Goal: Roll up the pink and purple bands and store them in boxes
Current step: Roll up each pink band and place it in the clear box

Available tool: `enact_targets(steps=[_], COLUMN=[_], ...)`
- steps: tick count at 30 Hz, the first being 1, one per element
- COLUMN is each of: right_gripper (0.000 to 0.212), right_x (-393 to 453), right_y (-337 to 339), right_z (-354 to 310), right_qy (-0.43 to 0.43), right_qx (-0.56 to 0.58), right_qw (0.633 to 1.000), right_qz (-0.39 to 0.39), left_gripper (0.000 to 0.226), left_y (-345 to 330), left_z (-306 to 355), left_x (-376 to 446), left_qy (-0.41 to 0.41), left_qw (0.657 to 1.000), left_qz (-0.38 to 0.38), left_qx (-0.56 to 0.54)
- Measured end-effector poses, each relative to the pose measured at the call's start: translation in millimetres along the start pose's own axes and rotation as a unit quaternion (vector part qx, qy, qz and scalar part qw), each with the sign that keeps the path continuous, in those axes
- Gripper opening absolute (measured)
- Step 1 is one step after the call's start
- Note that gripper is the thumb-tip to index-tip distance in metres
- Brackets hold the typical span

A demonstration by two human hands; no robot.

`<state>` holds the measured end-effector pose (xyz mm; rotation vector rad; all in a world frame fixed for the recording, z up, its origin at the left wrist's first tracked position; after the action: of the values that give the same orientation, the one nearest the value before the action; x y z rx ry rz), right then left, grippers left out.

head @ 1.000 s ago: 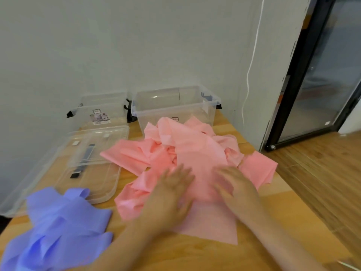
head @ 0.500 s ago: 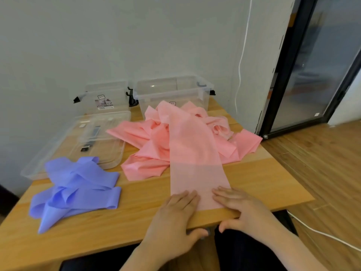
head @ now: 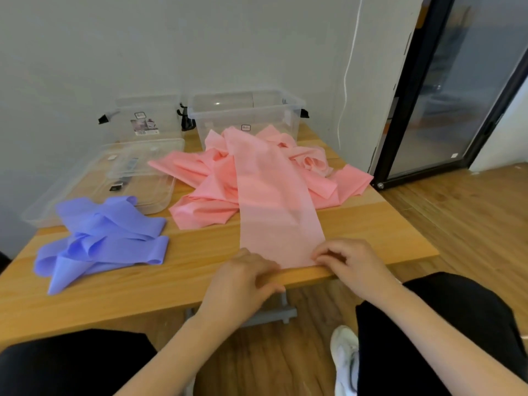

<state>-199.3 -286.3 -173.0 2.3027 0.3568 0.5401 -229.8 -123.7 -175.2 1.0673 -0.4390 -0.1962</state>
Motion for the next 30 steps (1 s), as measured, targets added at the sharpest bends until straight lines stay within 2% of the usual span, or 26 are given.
enact_targets(steps=[2,5,9,13,14,16,17,18,20,24,27,30], right_gripper=[0.031,0.027,0.029,0.027,0.022,0.006,0.005,0.012,0.022,0.016,0.014,0.02], right_x=[14.0,21.8,15.3,16.1,17.6,18.9,18.9,18.5,17.2,15.9,18.6,20.5], right_y=[0.1,-0.5,-3.0,-4.6,-4.7,-4.7,-5.1,-5.5,-4.5,-8.6,-8.9,-3.8], right_z=[8.1,13.4,11.7,12.0,10.7,5.0,4.6,5.7,8.7,9.1,13.6,22.6], right_qy=[-0.059,-0.084,-0.062,-0.025,-0.012,0.034,0.052,0.056,0.059,0.055,0.017,-0.054], right_qx=[0.037,0.044,0.012,-0.046,-0.071,-0.137,-0.158,-0.164,-0.148,-0.133,-0.073,-0.026], right_qw=[0.997,0.995,0.998,0.999,0.997,0.99,0.986,0.985,0.986,0.989,0.997,0.998], right_qz=[-0.036,-0.029,0.01,0.004,0.007,0.005,-0.007,-0.026,-0.044,-0.024,-0.006,0.034], left_gripper=[0.017,0.014,0.006,0.019,0.02,0.013,0.015,0.02,0.028,0.031,0.027,0.003], left_y=[8.2,10.4,8.7,10.0,13.0,17.9,17.6,15.4,11.5,9.9,15.2,13.0], left_z=[-8.8,-28.6,-40.3,-43.9,-42.5,-32.3,-27.2,-25.0,-27.6,-37.2,-41.5,-50.8], left_x=[9.4,14.2,8.1,12.5,14.0,17.0,16.8,15.1,13.0,13.3,19.2,21.4], left_qy=[0.042,0.097,0.132,0.142,0.124,0.027,-0.023,-0.062,-0.083,-0.076,-0.002,0.096], left_qw=[0.998,0.992,0.986,0.987,0.991,0.995,0.994,0.992,0.994,0.997,0.999,0.99], left_qz=[0.005,0.007,0.036,0.041,0.044,0.059,0.057,0.046,0.011,-0.001,0.021,0.038], left_qx=[-0.045,-0.075,-0.094,-0.056,-0.02,0.07,0.093,0.099,0.068,0.021,-0.043,-0.098])
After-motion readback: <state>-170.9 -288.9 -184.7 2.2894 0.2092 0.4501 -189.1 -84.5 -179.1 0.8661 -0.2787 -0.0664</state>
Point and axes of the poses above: each hand's wrist, its own x-axis towards the middle knuckle, its own y-axis out of the back of the hand, z = x × y, the point moved 8 cm from there along x, towards the middle knuckle, and after that the axes turned 4 degrees about -z, right-handed, at the moved point
